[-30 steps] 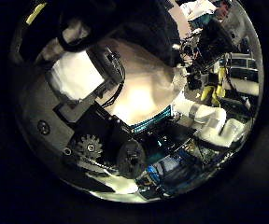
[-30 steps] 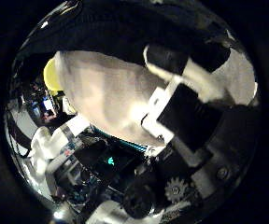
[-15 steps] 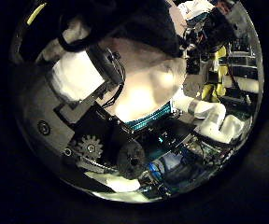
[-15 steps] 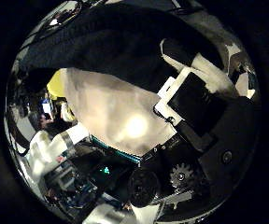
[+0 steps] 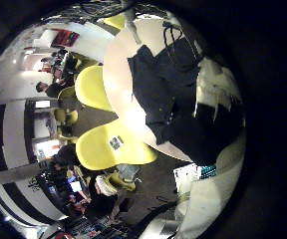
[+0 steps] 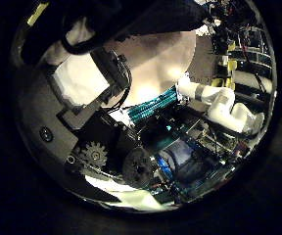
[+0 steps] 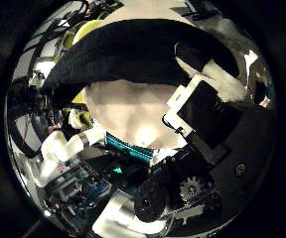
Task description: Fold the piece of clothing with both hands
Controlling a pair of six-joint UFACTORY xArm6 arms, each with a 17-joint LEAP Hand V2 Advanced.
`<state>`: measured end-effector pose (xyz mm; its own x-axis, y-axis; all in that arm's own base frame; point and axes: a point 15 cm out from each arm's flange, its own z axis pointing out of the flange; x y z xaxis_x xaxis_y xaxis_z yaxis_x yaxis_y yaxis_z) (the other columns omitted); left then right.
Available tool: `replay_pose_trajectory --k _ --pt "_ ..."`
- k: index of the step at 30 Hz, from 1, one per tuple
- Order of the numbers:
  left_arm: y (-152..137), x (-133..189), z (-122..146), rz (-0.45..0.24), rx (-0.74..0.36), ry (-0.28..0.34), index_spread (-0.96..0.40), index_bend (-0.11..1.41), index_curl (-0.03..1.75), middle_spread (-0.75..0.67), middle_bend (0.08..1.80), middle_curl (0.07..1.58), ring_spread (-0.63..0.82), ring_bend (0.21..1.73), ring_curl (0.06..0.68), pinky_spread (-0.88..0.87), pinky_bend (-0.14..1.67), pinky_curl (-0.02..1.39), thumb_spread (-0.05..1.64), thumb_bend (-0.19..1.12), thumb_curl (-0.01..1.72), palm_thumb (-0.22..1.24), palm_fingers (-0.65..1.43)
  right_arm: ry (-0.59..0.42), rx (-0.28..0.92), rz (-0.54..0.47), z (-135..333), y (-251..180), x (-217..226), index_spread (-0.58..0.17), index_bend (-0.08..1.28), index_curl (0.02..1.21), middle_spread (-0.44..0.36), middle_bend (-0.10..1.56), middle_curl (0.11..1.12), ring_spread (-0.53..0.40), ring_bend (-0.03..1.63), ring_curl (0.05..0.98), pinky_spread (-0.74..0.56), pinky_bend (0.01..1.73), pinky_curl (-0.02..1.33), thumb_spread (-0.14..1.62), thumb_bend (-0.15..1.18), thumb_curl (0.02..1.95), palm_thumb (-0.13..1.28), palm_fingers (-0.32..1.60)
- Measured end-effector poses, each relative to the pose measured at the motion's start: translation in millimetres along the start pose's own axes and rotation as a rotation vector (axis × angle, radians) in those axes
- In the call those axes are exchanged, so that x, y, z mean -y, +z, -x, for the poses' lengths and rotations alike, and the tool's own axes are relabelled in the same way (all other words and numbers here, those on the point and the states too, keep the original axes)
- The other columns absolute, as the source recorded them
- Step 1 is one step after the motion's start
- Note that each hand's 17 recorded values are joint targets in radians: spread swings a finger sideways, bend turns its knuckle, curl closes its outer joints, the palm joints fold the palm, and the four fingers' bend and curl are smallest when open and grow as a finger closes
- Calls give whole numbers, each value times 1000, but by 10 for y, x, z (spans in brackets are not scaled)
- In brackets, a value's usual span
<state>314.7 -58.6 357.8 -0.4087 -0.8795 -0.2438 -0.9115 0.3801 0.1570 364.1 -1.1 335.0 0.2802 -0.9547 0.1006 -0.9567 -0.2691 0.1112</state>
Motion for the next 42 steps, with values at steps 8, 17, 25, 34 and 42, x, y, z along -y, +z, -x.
replay_pose_trajectory --k 8,17,25,34,42 --pt "169 848 344 91 29 4 -641 171 1495 -727 771 1190 -471 1337 499 -604 1243 566 1081 -19 489 795 1059 -21 3 40 -35 111 886 -286 1159 882 -160 1330 899 -228 1432 765 -116 1377 836 959 43 954 950 971" --pt "635 1398 627 177 51 -28 -614 162 1508 -735 761 1199 -474 1334 502 -612 1225 569 1084 -18 480 793 1032 -60 -3 44 68 492 1867 -282 1171 883 -156 1341 895 -230 1434 785 -116 1323 946 965 18 1022 940 953" --pt "963 1627 870 229 71 -63 -584 161 1494 -733 778 1189 -490 1283 498 -623 1166 571 1089 -33 460 722 897 -85 -21 -36 167 995 2473 -297 1026 857 -152 1291 860 -233 1415 774 -169 1264 971 1049 -24 974 791 875" --pt "1073 1941 1312 158 78 -167 -436 100 1187 -489 361 993 -348 1098 433 -479 990 543 1082 -46 355 439 112 33 8 -208 -401 882 2772 -383 423 620 -236 791 648 -222 1253 639 -176 1072 833 1245 -25 760 640 2" --pt "366 2060 1713 -82 73 -283 -235 139 912 -259 296 855 -230 1051 405 -335 924 525 1075 -25 317 389 116 108 2 -310 -1069 73 2397 -406 364 506 -257 650 528 -155 1100 517 79 887 707 1312 -12 612 610 117"
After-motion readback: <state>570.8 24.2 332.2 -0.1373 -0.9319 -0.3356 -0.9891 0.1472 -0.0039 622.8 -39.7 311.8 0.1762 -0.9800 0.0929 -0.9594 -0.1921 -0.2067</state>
